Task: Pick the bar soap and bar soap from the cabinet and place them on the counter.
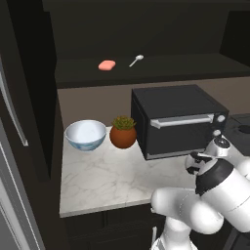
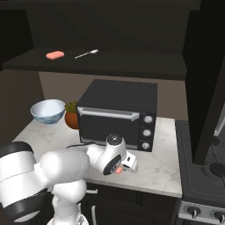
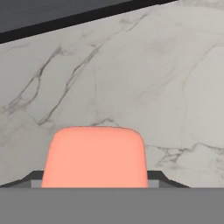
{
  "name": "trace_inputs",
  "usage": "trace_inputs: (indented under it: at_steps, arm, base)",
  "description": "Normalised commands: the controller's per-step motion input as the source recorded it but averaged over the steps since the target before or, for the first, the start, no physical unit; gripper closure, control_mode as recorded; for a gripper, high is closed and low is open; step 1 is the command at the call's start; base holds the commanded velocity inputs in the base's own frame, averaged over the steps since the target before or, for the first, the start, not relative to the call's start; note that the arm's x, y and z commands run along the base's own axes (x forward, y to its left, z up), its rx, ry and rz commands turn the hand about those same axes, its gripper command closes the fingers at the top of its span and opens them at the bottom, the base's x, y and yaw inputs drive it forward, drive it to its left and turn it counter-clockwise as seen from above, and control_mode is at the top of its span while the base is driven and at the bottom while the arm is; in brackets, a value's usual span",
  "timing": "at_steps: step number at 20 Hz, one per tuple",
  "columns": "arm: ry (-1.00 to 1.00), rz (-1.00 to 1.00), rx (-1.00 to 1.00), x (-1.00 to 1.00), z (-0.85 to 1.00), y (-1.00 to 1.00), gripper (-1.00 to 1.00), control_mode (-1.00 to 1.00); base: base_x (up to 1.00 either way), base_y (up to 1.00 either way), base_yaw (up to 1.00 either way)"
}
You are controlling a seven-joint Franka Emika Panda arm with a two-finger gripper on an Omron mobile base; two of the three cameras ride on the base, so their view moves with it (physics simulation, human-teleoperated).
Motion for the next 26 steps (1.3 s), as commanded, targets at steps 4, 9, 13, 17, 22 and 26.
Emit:
trace_inputs:
  at_steps: [4, 9, 13, 17, 22, 26]
  arm:
    - [0.0, 0.0, 0.0, 0.02, -0.23, 0.0, -1.0, -1.0]
    - [0.0, 0.0, 0.0, 0.0, 0.0, 0.0, -1.0, -1.0]
    - [0.0, 0.0, 0.0, -0.02, 0.18, 0.08, -1.0, -1.0]
    - [-0.01, 0.0, 0.0, -0.03, 0.34, 0.08, -1.0, -1.0]
    - [-0.03, 0.01, 0.0, -0.12, 0.44, 0.03, -1.0, -1.0]
    - [-0.02, 0.01, 0.0, -0.37, 0.27, 0.0, -1.0, -1.0]
  base:
    - [0.0, 0.0, 0.0]
    - [0.0, 0.0, 0.0]
    - [0.0, 0.0, 0.0]
    - [0.0, 0.0, 0.0]
    - [0.0, 0.0, 0.0]
    - [0.0, 0.0, 0.0]
